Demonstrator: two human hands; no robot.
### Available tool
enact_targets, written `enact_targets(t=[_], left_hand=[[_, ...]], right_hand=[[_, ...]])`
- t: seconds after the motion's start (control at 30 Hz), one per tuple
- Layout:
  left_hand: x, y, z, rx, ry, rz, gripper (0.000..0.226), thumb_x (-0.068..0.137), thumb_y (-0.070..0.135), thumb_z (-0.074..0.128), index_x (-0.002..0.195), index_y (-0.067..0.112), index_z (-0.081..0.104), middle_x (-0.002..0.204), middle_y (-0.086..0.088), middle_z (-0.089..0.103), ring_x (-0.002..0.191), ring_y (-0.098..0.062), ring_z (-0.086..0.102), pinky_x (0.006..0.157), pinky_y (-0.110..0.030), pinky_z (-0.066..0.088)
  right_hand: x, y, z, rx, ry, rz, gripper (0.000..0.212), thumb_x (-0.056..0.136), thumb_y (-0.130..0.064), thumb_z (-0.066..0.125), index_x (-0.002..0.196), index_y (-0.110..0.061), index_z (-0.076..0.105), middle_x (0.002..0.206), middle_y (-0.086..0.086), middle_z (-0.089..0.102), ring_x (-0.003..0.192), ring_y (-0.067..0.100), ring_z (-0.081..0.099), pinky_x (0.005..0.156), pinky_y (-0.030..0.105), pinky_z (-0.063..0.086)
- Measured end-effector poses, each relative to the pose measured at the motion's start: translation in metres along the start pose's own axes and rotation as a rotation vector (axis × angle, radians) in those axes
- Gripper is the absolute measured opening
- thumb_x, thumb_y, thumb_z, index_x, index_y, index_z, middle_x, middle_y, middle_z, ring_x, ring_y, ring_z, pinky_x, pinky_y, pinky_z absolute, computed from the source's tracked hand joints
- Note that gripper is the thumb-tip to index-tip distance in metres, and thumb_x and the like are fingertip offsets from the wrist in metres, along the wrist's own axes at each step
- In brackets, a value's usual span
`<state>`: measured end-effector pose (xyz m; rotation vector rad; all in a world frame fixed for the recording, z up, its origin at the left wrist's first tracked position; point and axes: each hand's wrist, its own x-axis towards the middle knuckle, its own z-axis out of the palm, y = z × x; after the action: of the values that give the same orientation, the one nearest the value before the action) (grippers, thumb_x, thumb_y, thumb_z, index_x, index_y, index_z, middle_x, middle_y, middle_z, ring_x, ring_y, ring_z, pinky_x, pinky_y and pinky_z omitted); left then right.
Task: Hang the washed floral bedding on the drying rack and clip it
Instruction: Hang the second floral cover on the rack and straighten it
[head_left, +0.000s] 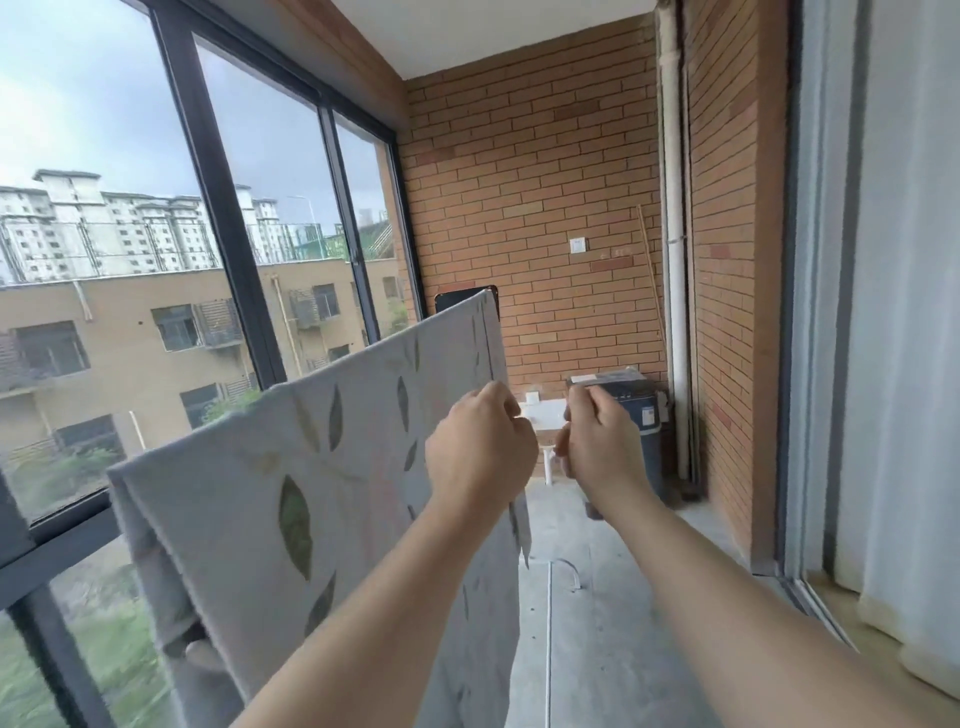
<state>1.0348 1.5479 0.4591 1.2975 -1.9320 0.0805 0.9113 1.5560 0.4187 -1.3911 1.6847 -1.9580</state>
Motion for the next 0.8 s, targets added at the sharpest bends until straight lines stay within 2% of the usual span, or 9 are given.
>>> enact_targets(t=[0.1, 0.27, 0.4, 0.57, 0.67, 0.8], left_hand=[[0.031, 0.028, 0.055, -0.006, -0.028, -0.058, 0.021, 0.086, 0.019, 0.046, 0.092, 0.029, 0.063, 0.094, 0.009, 0.064, 0.078, -0.017, 0.056, 0.064, -0.028, 0.044], [0.092, 0.087, 0.138, -0.017, -0.039, -0.143, 0.018, 0.085, 0.021, 0.049, 0.086, 0.03, 0.064, 0.083, 0.013, 0.062, 0.073, -0.015, 0.057, 0.061, -0.025, 0.045], [0.139, 0.115, 0.193, 0.022, -0.038, -0.178, 0.019, 0.087, 0.022, 0.048, 0.086, 0.029, 0.066, 0.081, 0.013, 0.063, 0.072, -0.014, 0.058, 0.059, -0.025, 0.048], [0.205, 0.132, 0.269, 0.068, -0.036, -0.217, 0.019, 0.091, 0.025, 0.048, 0.089, 0.027, 0.067, 0.084, 0.011, 0.065, 0.073, -0.016, 0.06, 0.058, -0.025, 0.047], [0.235, 0.128, 0.304, 0.058, -0.035, -0.226, 0.02, 0.09, 0.022, 0.047, 0.086, 0.029, 0.065, 0.083, 0.014, 0.063, 0.074, -0.014, 0.06, 0.061, -0.027, 0.052], [0.303, 0.112, 0.389, 0.036, -0.01, -0.259, 0.021, 0.089, 0.019, 0.047, 0.076, 0.03, 0.059, 0.078, 0.014, 0.061, 0.069, -0.01, 0.056, 0.057, -0.025, 0.044]], right_hand=[[0.053, 0.031, -0.033, 0.022, -0.034, 0.041, 0.042, 0.103, -0.041, 0.035, 0.073, -0.018, 0.051, 0.065, 0.009, 0.064, 0.054, 0.025, 0.059, 0.066, 0.05, 0.054], [0.155, 0.082, -0.092, -0.012, -0.155, 0.073, 0.044, 0.1, -0.045, 0.036, 0.079, -0.01, 0.053, 0.065, 0.01, 0.066, 0.066, 0.035, 0.063, 0.07, 0.051, 0.054], [0.237, 0.12, -0.118, -0.024, -0.261, 0.077, 0.04, 0.104, -0.036, 0.037, 0.078, -0.011, 0.055, 0.065, 0.009, 0.066, 0.058, 0.022, 0.058, 0.071, 0.049, 0.053], [0.323, 0.184, -0.113, -0.008, -0.315, 0.098, 0.041, 0.102, -0.04, 0.036, 0.079, -0.013, 0.057, 0.067, 0.009, 0.066, 0.057, 0.022, 0.056, 0.07, 0.049, 0.054], [0.359, 0.212, -0.105, -0.012, -0.341, 0.144, 0.04, 0.103, -0.037, 0.036, 0.085, -0.009, 0.058, 0.067, 0.007, 0.066, 0.055, 0.021, 0.055, 0.065, 0.043, 0.052], [0.441, 0.271, -0.082, -0.034, -0.403, 0.148, 0.038, 0.103, -0.035, 0.036, 0.089, -0.006, 0.058, 0.064, 0.005, 0.067, 0.047, 0.022, 0.053, 0.061, 0.037, 0.049]])
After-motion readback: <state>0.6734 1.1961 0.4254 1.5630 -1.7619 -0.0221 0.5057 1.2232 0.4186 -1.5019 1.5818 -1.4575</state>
